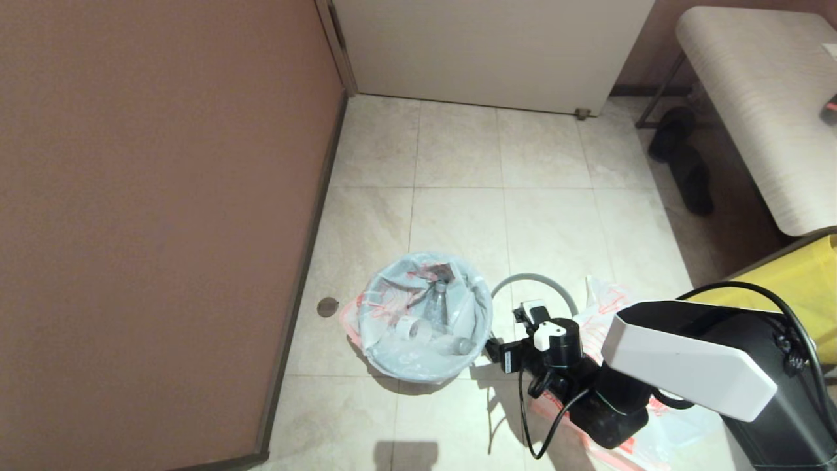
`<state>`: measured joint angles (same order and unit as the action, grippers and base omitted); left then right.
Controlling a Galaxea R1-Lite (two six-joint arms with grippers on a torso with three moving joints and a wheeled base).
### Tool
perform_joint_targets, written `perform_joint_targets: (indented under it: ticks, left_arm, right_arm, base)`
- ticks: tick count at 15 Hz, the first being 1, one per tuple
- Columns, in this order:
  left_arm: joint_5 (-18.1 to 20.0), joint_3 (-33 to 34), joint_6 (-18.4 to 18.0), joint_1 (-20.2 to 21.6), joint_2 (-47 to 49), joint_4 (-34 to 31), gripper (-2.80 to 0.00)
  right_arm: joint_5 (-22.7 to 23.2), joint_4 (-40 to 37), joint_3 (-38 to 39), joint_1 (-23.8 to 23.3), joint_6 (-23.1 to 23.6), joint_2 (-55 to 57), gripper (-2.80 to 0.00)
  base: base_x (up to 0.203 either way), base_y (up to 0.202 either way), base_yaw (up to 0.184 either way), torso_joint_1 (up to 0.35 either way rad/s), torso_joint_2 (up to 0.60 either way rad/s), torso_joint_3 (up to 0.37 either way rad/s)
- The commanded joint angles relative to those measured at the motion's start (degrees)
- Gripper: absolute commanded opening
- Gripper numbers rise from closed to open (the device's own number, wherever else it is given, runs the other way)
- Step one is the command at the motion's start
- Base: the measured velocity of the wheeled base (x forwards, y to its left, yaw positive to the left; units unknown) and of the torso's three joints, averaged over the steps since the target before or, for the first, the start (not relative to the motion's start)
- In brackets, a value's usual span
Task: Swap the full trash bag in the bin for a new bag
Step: Place the trash bag on the floor
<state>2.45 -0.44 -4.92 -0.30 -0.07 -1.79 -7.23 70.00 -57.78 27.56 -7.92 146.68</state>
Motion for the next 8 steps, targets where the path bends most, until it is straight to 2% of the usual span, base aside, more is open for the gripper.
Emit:
perform_joint_targets:
  ticks: [1,4,6,8]
  left_arm:
    - [0.01,0.0,-0.02,0.02,0.07,-0.05,-2.8]
    - [0.01,0.0,0.0,0.03,0.07,-0.05,-2.8]
    - [0.01,0.0,-0.01,-0.03,0.07,-0.03,-2.8]
    - [0.01,0.0,0.0,-0.05,0.07,-0.05,-2.8]
  right_arm:
    - [0.87,0.4,1.23,-0.04,-0.81,-2.59,0.0]
    - [5.53,0.45,3.55,-1.62,-2.01,-5.63,0.0]
    - [6.53,0.08,3.09,-1.27,-7.47,-6.72,0.0]
    - [7.08,0.05,2.62,0.47,-8.82,-6.68,0.0]
  base:
    - [0.0,0.0,0.0,0.0,0.0,0.0]
    - [0.0,0.0,0.0,0.0,0.0,0.0]
    - [0.0,0.0,0.0,0.0,0.0,0.0]
    - [0.0,0.0,0.0,0.0,0.0,0.0]
